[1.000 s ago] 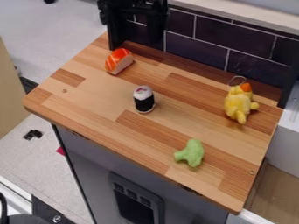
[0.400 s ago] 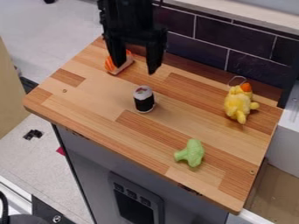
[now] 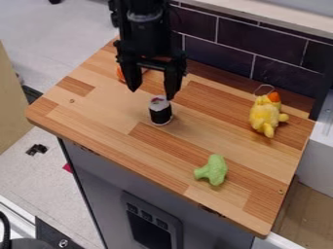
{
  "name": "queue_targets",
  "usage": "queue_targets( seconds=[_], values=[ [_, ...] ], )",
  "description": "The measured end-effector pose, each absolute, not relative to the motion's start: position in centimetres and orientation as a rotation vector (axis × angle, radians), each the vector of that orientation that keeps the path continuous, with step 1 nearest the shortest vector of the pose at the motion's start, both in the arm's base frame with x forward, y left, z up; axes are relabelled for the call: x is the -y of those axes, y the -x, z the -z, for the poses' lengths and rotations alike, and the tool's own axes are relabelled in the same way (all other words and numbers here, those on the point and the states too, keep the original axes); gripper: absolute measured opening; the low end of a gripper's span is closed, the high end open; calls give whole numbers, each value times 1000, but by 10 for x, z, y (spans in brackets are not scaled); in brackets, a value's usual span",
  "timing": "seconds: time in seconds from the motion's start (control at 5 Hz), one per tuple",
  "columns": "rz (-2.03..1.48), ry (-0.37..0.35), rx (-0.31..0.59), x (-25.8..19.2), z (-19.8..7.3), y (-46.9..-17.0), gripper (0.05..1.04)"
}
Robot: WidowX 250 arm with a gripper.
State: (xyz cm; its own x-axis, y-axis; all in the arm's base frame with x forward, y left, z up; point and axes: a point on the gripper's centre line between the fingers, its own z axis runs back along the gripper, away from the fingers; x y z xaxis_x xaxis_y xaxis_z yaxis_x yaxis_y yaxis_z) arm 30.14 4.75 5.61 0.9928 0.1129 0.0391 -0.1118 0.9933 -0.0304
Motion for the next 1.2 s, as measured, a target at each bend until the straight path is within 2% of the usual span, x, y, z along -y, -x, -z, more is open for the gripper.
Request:
queue_targets(
  seconds=[0.6,0.8,1.0,1.2],
  values=[
    [-130,-61,74,-37,-11,-309,999],
    [-134,-65,66,-36,-3,-309,955],
    [-140,-33,61,-35,-3,-310,696],
    [-138,-10,44,-39,-3,-310,568]
  ],
)
